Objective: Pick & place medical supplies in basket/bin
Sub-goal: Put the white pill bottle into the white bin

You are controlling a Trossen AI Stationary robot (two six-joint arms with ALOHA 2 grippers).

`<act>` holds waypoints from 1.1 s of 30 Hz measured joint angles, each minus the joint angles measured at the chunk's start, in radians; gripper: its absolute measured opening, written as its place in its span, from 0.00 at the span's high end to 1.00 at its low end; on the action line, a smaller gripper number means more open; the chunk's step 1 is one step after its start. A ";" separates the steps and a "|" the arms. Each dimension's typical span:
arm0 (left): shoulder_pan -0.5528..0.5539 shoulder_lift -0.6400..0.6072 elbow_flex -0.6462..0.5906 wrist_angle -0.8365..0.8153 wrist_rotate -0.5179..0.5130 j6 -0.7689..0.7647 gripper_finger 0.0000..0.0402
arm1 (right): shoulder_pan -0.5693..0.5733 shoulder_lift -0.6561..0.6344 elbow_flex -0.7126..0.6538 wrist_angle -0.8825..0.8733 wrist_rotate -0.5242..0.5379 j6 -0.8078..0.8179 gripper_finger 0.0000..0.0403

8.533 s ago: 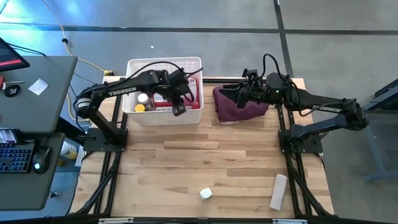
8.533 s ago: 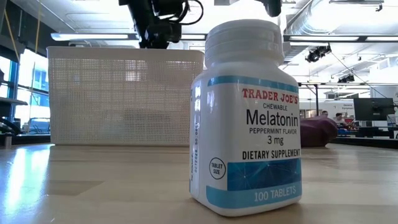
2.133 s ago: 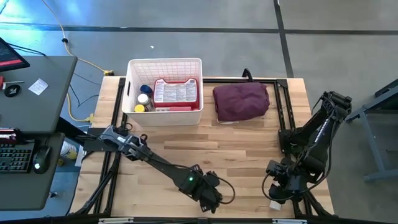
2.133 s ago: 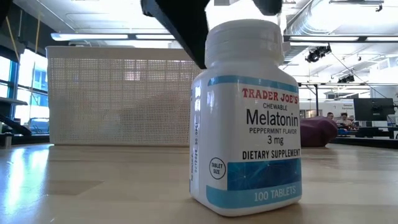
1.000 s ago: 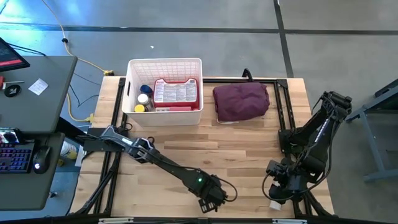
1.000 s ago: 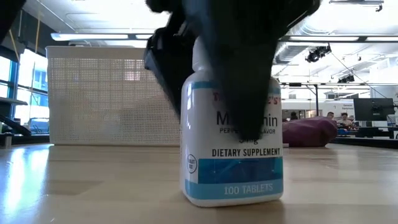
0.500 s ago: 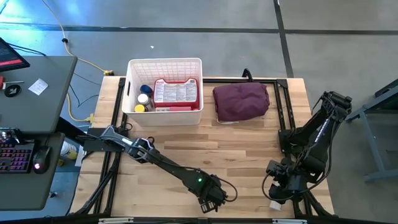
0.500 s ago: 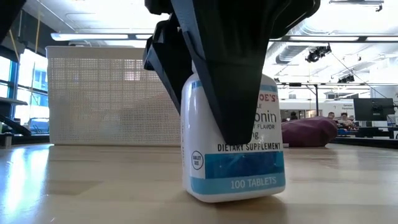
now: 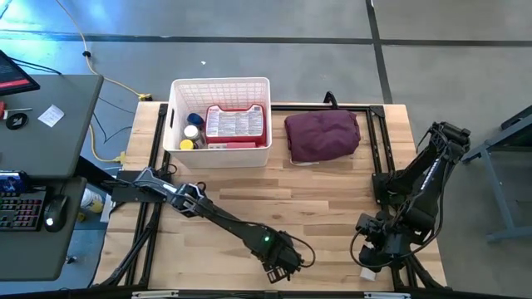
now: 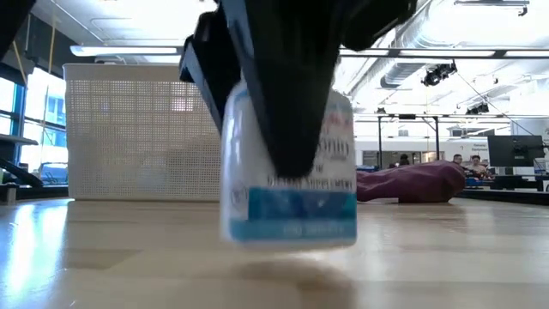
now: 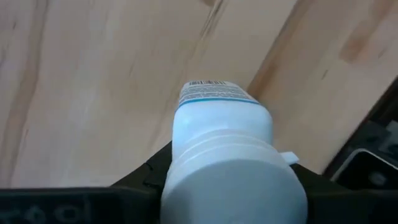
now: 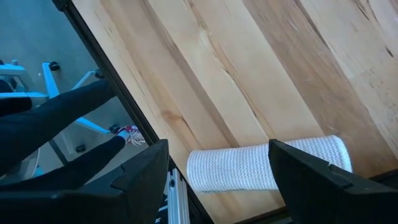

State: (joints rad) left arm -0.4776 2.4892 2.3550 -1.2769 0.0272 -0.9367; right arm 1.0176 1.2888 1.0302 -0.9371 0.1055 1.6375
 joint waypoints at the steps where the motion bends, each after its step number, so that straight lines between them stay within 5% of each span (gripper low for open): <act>1: 0.002 -0.010 -0.001 -0.014 0.006 -0.003 0.53 | 0.000 0.000 0.000 0.001 0.000 0.000 0.34; 9: 0.033 -0.128 0.000 -0.057 -0.035 0.010 0.53 | -0.001 0.000 0.000 0.020 0.001 0.000 0.34; 17: 0.096 -0.307 0.000 -0.221 -0.249 0.162 0.53 | -0.006 0.000 0.000 0.021 0.046 0.001 0.34; 33: 0.415 -0.613 -0.001 -0.296 -0.486 0.581 0.53 | -0.206 0.000 0.000 0.046 0.083 -0.031 0.34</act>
State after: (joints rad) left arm -0.0625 1.8762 2.3544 -1.5727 -0.4592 -0.3558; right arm 0.8114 1.2888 1.0302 -0.8907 0.1880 1.6070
